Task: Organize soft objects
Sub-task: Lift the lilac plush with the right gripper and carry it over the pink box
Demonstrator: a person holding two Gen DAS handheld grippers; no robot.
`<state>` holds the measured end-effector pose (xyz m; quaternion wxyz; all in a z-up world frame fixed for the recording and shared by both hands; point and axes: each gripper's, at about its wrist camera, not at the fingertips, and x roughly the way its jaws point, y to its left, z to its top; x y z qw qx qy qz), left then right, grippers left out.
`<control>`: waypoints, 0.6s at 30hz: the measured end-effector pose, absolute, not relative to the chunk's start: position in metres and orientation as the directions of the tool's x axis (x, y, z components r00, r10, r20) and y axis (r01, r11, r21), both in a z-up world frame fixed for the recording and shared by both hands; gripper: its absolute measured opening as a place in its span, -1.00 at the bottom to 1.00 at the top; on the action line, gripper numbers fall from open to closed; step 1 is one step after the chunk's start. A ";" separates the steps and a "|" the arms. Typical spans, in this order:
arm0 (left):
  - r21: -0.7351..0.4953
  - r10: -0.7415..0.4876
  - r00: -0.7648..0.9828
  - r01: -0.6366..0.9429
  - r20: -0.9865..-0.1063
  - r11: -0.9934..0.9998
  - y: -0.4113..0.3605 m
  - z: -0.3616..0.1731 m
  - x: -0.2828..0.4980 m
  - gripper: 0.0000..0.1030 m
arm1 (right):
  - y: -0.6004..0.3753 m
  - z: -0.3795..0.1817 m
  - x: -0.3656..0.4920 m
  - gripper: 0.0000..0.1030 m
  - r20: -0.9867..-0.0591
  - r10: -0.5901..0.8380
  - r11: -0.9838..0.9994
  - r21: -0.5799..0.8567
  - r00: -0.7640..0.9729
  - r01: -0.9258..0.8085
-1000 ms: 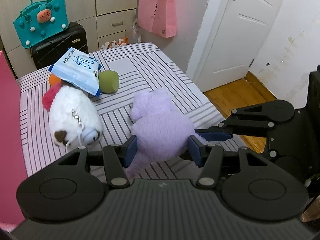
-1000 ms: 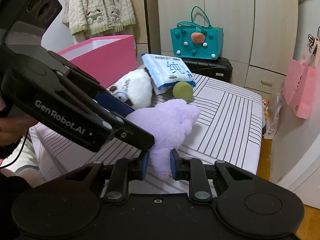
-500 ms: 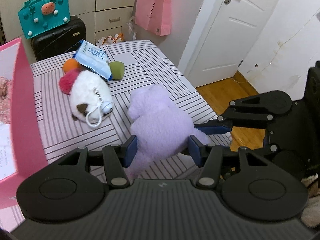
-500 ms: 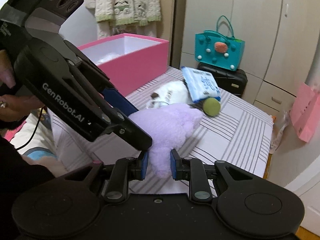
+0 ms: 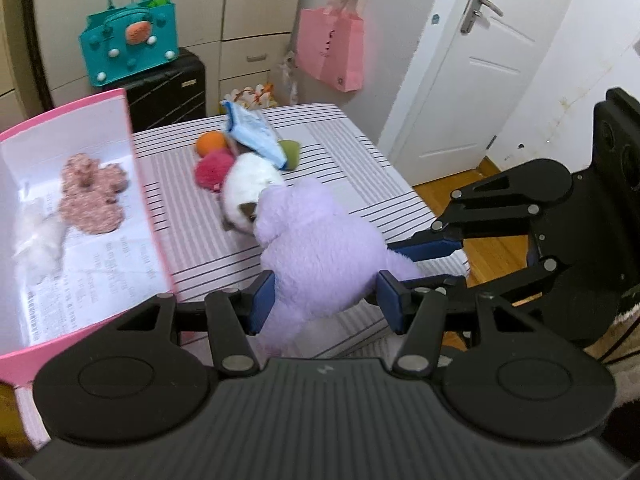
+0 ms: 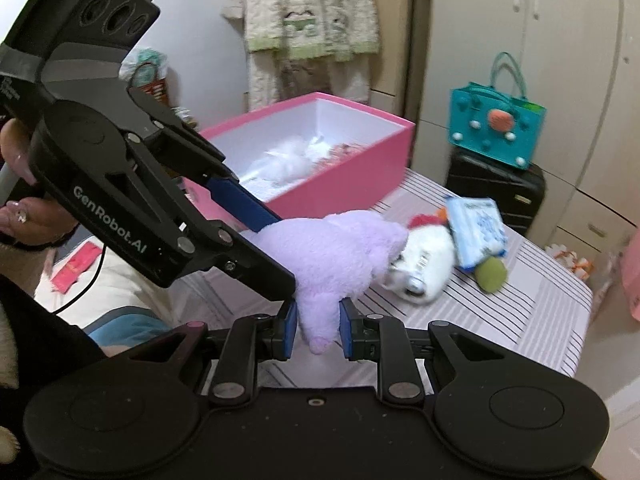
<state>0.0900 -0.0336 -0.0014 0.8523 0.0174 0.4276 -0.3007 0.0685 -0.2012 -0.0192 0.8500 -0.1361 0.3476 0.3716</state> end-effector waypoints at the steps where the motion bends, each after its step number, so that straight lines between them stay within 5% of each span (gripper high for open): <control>1: -0.224 -0.492 0.455 0.523 -0.742 0.823 -0.029 0.001 0.088 0.04 | -0.197 -0.017 0.069 -0.50 -0.694 0.541 0.679 0.027 0.475 -0.734; 18: -0.243 -0.449 0.579 0.399 -0.681 0.884 0.073 0.014 0.116 0.04 | -0.103 0.002 0.127 -0.51 -0.664 0.602 0.591 -0.004 0.444 -0.806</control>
